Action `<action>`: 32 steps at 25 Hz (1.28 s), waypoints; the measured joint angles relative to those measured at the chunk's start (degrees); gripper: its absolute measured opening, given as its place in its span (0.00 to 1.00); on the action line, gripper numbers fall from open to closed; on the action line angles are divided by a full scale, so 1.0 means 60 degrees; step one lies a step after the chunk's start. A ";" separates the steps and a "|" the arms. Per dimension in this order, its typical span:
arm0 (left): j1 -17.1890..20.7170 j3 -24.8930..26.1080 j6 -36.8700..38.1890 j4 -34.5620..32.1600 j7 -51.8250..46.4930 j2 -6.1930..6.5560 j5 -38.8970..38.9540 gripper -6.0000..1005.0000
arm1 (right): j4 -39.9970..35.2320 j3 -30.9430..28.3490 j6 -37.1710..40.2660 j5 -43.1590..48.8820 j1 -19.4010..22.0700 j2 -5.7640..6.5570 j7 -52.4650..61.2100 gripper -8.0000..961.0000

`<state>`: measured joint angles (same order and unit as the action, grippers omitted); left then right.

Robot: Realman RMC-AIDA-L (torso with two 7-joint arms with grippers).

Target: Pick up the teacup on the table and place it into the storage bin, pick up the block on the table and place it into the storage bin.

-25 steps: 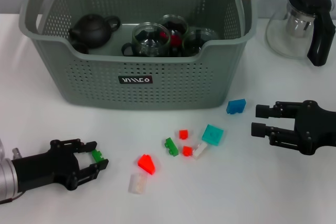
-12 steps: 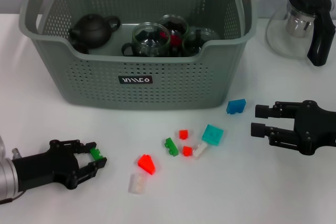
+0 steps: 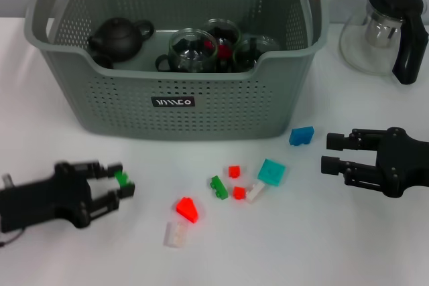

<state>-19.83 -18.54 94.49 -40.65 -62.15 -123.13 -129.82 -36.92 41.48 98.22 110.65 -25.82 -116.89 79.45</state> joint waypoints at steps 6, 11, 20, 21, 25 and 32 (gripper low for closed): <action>-0.0951 0.1857 0.3276 0.0020 -0.1291 0.0716 0.0962 0.40 | 0.0001 0.0035 -0.0015 0.0000 -0.0014 -0.0007 -0.0004 0.56; -0.1772 0.1858 0.3084 -0.0184 -0.3172 0.0934 0.1972 0.40 | 0.0001 0.0067 0.0004 0.0000 -0.0019 -0.0029 -0.0020 0.56; -0.3980 -0.0755 0.0579 -0.1811 -0.6784 0.1311 0.1902 0.40 | 0.0001 0.0085 0.0035 0.0024 -0.0016 -0.0045 -0.0070 0.56; -0.4109 -0.2073 -0.0525 -0.2433 -0.7605 0.1268 0.1695 0.40 | 0.0001 0.0087 0.0011 0.0026 0.0003 -0.0048 -0.0078 0.56; -0.4142 -0.3929 -0.2198 -0.3078 -0.8510 0.1128 0.1202 0.40 | 0.0001 0.0089 -0.0059 0.0030 0.0037 -0.0056 -0.0101 0.56; -0.4234 -0.5748 -0.3954 -0.3161 -0.8966 0.0722 0.0224 0.40 | 0.0001 0.0056 -0.0076 0.0030 0.0012 -0.0060 -0.0104 0.56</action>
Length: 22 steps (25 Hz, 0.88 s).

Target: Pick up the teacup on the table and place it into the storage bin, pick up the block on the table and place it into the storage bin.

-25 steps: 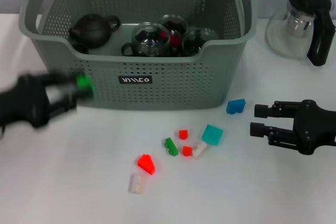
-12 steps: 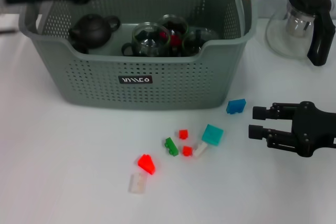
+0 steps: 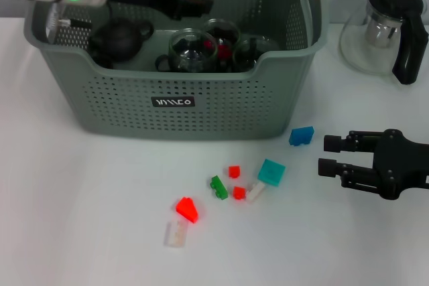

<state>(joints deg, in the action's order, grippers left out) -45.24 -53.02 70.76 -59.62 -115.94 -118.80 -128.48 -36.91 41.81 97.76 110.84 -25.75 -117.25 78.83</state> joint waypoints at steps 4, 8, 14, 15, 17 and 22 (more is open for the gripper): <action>-0.0164 -0.0592 -0.0713 0.0404 -0.0344 -0.0070 -0.0679 0.40 | 0.0000 -0.0003 -0.0009 -0.0001 -0.0004 -0.0011 0.0001 0.56; -0.0281 -0.0673 -0.0984 0.0557 -0.0732 -0.0128 -0.0978 0.40 | 0.0000 0.0020 -0.0023 -0.0001 -0.0002 -0.0014 0.0001 0.56; 0.0383 -0.0545 -0.0537 -0.0858 -0.0696 -0.0408 -0.0545 0.47 | 0.0000 -0.0013 -0.0023 -0.0001 0.0025 -0.0009 0.0001 0.56; 0.0626 -0.0478 -0.0339 -0.1254 -0.0597 -0.0486 -0.0281 0.49 | 0.0000 -0.0022 -0.0024 -0.0002 0.0027 -0.0007 0.0001 0.56; 0.1272 -0.0173 0.0064 -0.2093 -0.0248 -0.0634 0.0724 0.53 | 0.0000 -0.0036 -0.0025 -0.0002 0.0029 -0.0005 0.0001 0.56; 0.2881 0.1058 0.1711 -0.2662 0.1301 -0.0739 0.4074 0.63 | -0.0001 -0.0042 -0.0026 -0.0002 0.0022 -0.0025 0.0001 0.56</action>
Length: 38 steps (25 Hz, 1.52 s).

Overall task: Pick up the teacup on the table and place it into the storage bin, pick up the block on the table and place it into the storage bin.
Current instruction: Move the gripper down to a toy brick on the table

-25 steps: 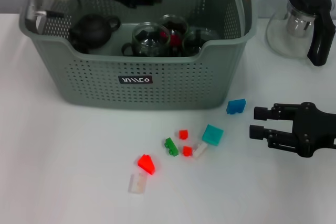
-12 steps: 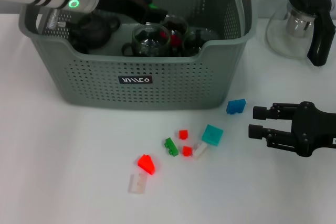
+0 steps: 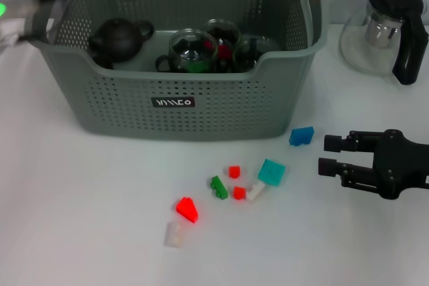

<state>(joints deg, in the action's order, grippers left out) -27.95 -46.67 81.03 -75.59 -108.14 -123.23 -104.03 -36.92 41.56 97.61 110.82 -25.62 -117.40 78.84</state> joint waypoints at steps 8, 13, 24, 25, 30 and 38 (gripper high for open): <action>0.1126 0.3146 0.4673 0.2996 0.4442 0.0072 -0.0025 0.66 | 0.0072 0.0007 -0.0011 0.0001 -0.0044 -0.0026 0.0000 0.56; 0.1894 0.3077 0.4784 0.4130 0.7260 -0.0237 -0.1562 0.66 | 0.0077 0.0011 0.0014 -0.0010 -0.0088 -0.0022 0.0027 0.56; 0.1345 0.2534 0.2920 0.6290 0.8588 -0.0177 -0.4180 0.66 | 0.0074 0.0001 0.0057 -0.0015 -0.0112 -0.0025 0.0088 0.56; 0.1307 0.2391 0.2694 0.6343 0.8659 -0.0175 -0.4187 0.66 | 0.0074 0.0001 0.0048 -0.0014 -0.0114 -0.0029 0.0088 0.56; 0.1166 0.1935 0.1886 0.6434 0.8774 -0.0187 -0.4202 0.65 | 0.0073 0.0001 0.0022 -0.0014 -0.0122 -0.0038 0.0088 0.56; 0.1127 0.1875 0.1210 0.6504 0.9463 -0.0188 -0.4217 0.65 | 0.0075 0.0001 0.0013 -0.0016 -0.0118 -0.0033 0.0041 0.56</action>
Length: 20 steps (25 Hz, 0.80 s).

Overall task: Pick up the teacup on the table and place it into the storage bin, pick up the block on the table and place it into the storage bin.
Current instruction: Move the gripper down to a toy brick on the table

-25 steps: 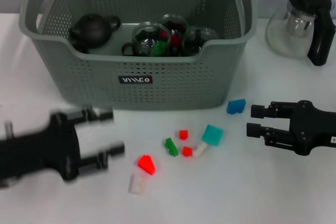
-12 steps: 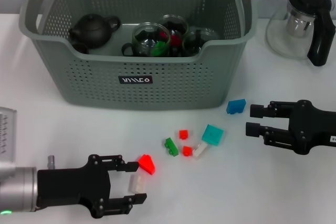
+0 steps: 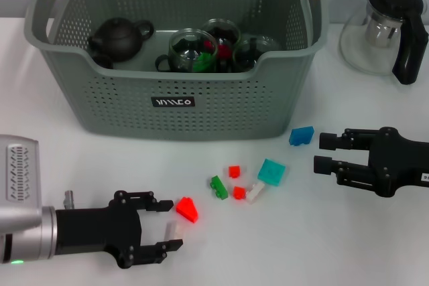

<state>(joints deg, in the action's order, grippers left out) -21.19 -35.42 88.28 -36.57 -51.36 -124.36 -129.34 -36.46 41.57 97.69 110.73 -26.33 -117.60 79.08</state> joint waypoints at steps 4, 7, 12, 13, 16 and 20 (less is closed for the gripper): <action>-0.0070 -0.0001 -0.0040 0.0181 0.0175 0.0006 -0.0074 0.65 | 0.0007 0.0000 -0.0006 0.0000 0.0005 0.0001 -0.0008 0.56; -0.0093 -0.0005 -0.0114 0.0199 0.0245 0.0007 -0.0129 0.63 | 0.0011 0.0000 -0.0009 -0.0001 0.0007 0.0001 -0.0017 0.56; -0.0157 -0.0207 -0.0415 0.0429 0.0337 -0.0014 -0.0135 0.61 | 0.0013 0.0000 -0.0023 -0.0001 0.0007 0.0001 -0.0025 0.56; -0.0187 -0.0231 -0.0485 0.0505 0.0339 -0.0011 -0.0132 0.61 | 0.0013 0.0000 -0.0023 0.0000 0.0006 0.0001 -0.0024 0.56; -0.0214 -0.0243 -0.0560 0.0569 0.0348 -0.0005 -0.0122 0.59 | 0.0013 -0.0002 -0.0023 -0.0010 0.0001 0.0001 -0.0019 0.56; -0.0219 -0.0242 -0.0564 0.0572 0.0367 -0.0001 -0.0114 0.58 | 0.0013 -0.0011 -0.0024 -0.0013 -0.0002 0.0000 -0.0004 0.56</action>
<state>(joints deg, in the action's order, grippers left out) -22.50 -36.87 84.90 -33.13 -49.16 -124.37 -130.02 -36.38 41.51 97.55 110.65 -26.34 -117.60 79.06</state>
